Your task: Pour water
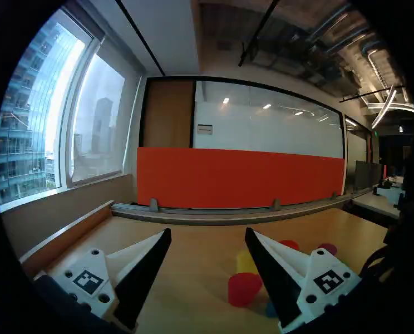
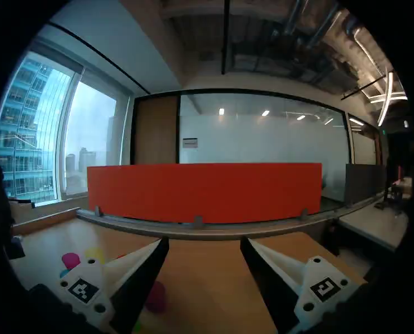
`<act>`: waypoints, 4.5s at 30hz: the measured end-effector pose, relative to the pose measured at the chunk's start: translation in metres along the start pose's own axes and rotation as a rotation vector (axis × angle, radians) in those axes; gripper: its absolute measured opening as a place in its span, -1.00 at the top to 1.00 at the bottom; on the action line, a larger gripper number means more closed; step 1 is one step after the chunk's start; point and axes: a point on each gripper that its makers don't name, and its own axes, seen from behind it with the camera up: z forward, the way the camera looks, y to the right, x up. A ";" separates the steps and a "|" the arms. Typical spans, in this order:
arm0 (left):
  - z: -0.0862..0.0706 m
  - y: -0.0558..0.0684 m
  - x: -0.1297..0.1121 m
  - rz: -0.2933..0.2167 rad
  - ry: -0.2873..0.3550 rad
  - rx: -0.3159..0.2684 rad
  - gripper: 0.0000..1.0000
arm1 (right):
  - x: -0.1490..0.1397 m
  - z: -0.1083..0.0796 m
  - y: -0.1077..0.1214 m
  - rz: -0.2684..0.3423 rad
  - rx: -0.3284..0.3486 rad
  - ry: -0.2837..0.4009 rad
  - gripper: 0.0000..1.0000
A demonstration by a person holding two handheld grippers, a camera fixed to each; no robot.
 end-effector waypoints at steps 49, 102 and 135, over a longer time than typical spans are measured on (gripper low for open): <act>-0.004 0.107 0.066 0.033 -0.059 -0.488 -0.97 | 0.048 -0.019 -0.098 -0.002 0.539 -0.102 -0.99; -0.020 0.128 -0.068 0.155 -0.279 -0.634 -0.98 | -0.096 -0.053 -0.124 -0.244 0.736 -0.380 -0.99; -0.019 0.137 -0.184 0.298 -0.506 -0.665 -0.97 | -0.189 -0.051 -0.132 -0.311 0.759 -0.514 -0.99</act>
